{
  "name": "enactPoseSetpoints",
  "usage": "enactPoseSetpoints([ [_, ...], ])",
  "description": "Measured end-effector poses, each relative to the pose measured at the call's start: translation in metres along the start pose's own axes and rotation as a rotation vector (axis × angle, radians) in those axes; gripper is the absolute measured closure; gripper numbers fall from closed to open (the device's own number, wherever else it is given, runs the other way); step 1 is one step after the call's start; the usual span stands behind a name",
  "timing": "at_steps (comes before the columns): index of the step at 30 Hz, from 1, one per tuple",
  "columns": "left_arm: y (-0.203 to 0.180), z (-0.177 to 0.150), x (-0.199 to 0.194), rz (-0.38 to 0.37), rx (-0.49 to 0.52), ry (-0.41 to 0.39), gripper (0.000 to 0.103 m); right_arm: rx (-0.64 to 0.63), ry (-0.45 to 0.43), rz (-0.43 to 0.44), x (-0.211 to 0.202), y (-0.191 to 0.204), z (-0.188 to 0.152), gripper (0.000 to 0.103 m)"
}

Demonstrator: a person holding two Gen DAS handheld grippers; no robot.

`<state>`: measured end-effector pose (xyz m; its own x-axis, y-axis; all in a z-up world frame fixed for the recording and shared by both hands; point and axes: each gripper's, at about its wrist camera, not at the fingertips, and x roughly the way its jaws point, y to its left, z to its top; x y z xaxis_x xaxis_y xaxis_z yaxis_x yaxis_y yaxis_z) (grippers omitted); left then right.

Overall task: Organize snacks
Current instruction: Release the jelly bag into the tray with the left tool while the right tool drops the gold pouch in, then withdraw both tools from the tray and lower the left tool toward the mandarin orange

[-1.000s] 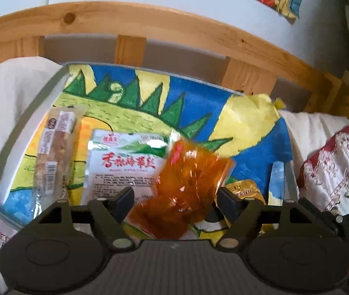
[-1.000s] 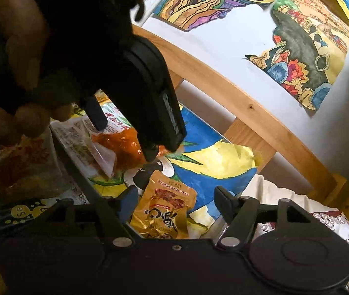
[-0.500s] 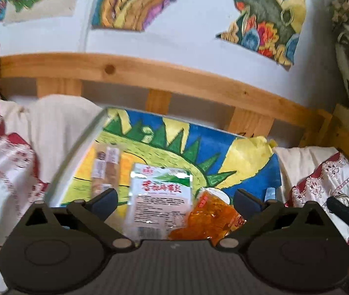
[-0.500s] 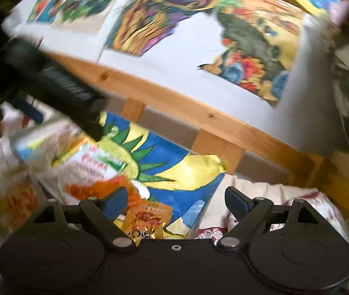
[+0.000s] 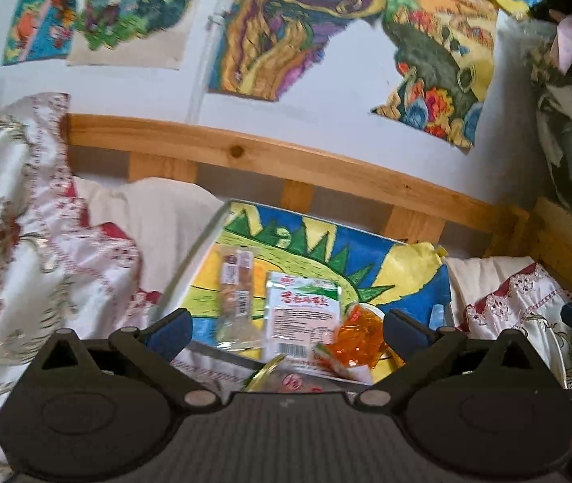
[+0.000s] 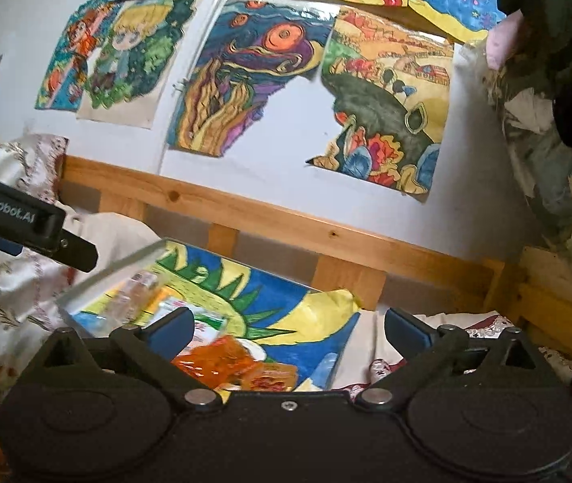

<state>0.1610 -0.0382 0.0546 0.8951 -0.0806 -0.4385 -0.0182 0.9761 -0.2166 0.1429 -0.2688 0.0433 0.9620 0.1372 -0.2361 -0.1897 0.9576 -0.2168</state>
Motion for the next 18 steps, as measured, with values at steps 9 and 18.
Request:
enactPoseSetpoints([
  [9,0.026,-0.027,-0.041,0.029,-0.021,-0.008,0.001,0.035,0.027,0.031,-0.043,0.013,0.004,0.001],
  [18,0.041,-0.05,-0.064,0.045,-0.024,0.016,0.001,0.09,0.081,0.044,-0.069,0.022,-0.003,0.001],
])
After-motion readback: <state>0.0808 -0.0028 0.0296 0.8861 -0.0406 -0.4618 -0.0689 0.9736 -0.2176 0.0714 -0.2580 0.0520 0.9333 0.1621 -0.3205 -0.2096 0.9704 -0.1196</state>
